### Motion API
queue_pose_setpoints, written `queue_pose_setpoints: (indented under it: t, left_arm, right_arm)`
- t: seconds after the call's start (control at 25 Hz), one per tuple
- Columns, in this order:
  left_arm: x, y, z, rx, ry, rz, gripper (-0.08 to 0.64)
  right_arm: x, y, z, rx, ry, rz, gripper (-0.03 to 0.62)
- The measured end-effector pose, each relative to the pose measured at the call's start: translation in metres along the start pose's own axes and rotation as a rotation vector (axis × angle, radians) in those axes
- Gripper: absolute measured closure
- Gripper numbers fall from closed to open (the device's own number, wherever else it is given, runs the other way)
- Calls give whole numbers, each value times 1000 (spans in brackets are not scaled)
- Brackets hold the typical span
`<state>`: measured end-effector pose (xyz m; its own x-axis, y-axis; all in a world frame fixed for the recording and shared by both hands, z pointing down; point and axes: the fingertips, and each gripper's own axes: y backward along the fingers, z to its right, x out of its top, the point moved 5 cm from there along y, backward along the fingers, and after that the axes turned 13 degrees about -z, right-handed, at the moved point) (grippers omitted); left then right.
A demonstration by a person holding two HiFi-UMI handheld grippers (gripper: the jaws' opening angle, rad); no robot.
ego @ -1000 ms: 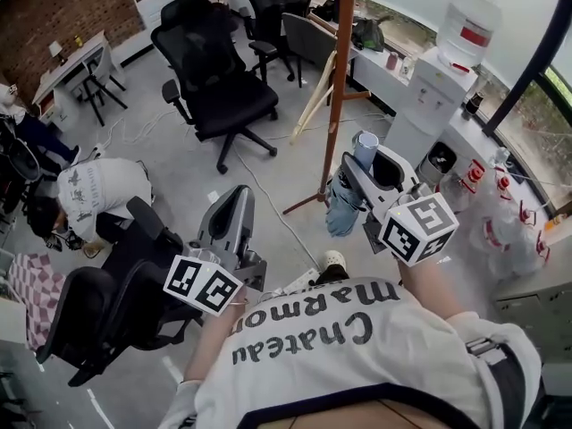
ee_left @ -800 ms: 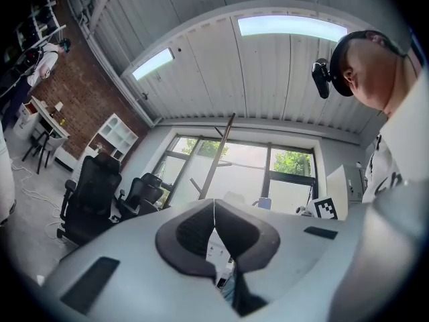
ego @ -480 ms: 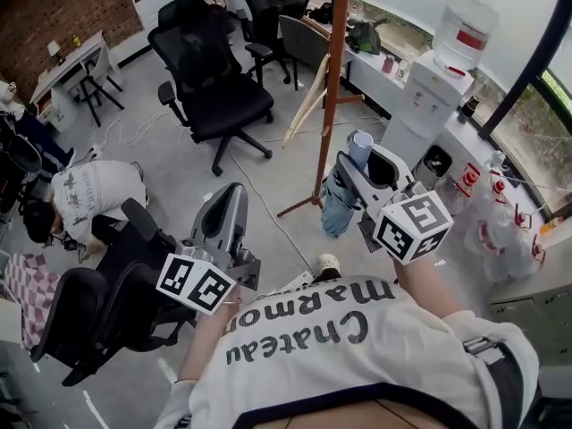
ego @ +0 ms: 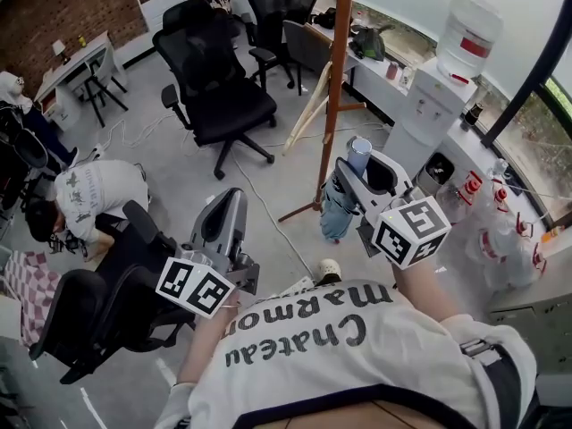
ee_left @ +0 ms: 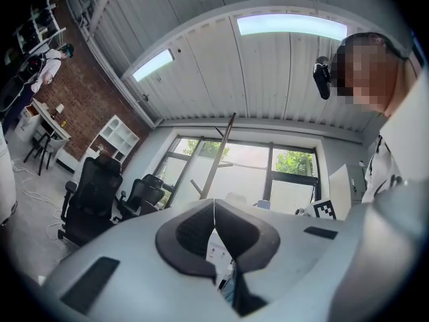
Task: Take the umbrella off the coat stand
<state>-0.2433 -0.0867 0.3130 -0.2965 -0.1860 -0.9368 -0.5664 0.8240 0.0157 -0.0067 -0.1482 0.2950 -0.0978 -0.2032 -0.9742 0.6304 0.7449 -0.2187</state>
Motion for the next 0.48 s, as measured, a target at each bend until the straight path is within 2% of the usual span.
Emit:
queue_pose_setpoints:
  t: [0.48]
  left_arm:
    - [-1, -13, 4, -1, 6, -11, 535]
  right_arm:
    - [-3, 2, 15, -14, -13, -10, 425]
